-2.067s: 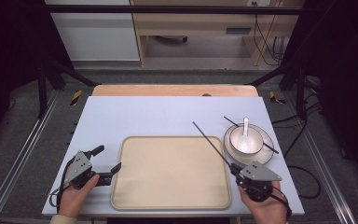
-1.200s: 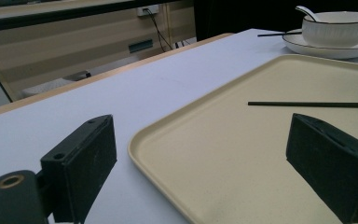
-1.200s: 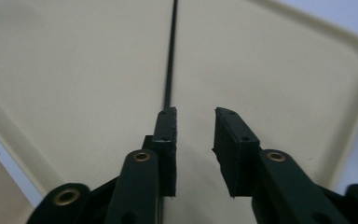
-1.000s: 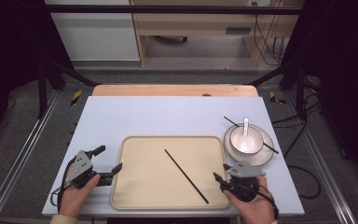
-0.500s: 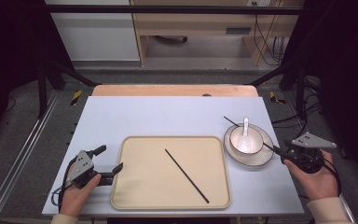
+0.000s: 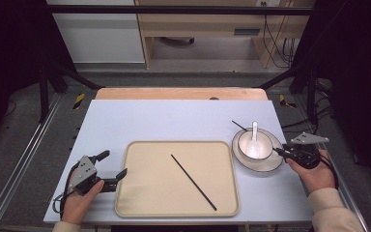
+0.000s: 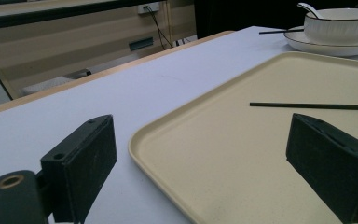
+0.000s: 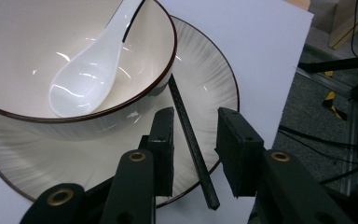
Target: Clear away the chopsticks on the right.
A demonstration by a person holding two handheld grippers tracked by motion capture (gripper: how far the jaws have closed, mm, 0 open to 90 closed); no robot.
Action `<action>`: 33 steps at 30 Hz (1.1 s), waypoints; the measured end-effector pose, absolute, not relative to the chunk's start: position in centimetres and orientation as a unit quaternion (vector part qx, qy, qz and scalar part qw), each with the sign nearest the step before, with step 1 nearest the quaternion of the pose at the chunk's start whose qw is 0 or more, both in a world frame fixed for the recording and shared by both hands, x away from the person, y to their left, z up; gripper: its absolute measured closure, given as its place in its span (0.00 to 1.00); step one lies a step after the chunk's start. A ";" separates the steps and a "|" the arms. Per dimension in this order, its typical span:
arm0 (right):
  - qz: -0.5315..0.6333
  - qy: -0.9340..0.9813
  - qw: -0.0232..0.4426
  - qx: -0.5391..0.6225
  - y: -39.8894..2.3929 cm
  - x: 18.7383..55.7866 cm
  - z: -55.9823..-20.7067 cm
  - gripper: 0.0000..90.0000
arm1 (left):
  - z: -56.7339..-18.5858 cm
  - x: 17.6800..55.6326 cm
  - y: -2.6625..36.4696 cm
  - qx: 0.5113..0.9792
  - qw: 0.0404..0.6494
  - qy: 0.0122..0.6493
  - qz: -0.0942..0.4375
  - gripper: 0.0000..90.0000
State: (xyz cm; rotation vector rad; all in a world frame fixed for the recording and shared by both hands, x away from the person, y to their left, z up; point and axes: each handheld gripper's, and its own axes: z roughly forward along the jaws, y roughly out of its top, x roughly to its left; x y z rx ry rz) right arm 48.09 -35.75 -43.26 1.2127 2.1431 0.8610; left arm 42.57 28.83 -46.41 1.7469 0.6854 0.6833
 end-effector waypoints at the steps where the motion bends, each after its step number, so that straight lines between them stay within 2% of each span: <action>1: 0.317 0.795 0.261 0.445 -35.7 48.3 -43.4 0.75 | -46.4 42.6 28.8 0.736 0.541 0.288 0.287 0.09; 9: 0.302 0.806 0.242 0.448 -36.0 49.7 -44.8 0.76 | -46.5 42.7 28.8 0.736 0.541 0.289 0.286 0.09; 18: 0.297 0.818 0.231 0.436 -35.7 49.9 -45.3 0.84 | -46.5 42.6 28.8 0.738 0.540 0.288 0.286 0.09; 24: 0.305 0.821 0.225 0.428 -35.4 49.6 -45.4 0.94 | -46.5 42.7 28.8 0.738 0.540 0.288 0.286 0.09; 32: 0.318 0.806 0.241 0.438 -35.4 49.2 -45.3 0.95 | -46.5 42.6 29.0 0.734 0.543 0.288 0.288 0.09; 33: 0.328 0.796 0.254 0.442 -35.5 48.9 -44.9 0.95 | -46.4 42.7 29.0 0.732 0.546 0.288 0.288 0.09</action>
